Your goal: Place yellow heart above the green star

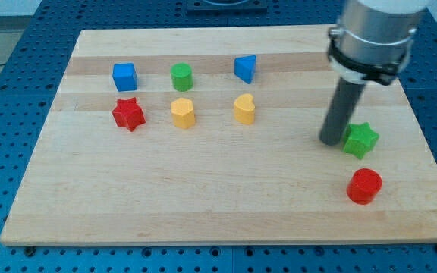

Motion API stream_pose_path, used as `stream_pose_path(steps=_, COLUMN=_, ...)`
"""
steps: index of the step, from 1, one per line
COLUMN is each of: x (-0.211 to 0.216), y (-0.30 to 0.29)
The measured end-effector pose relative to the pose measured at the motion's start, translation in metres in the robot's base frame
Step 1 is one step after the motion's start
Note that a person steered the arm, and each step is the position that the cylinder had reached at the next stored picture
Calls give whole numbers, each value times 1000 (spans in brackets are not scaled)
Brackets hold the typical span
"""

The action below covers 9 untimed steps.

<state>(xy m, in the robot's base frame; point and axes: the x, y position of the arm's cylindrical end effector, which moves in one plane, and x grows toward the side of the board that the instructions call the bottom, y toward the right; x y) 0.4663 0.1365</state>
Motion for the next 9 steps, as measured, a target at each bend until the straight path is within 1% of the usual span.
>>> stream_pose_path(steps=2, x=-108, y=-51)
stream_pose_path(steps=3, x=-94, y=-128)
stream_pose_path(steps=4, x=-56, y=-168)
stream_pose_path(steps=5, x=-40, y=-135)
stream_pose_path(steps=6, x=-49, y=-98)
stream_pose_path(steps=7, x=-66, y=-70)
stream_pose_path(steps=8, x=-79, y=-60)
stream_pose_path(steps=9, x=-79, y=-18)
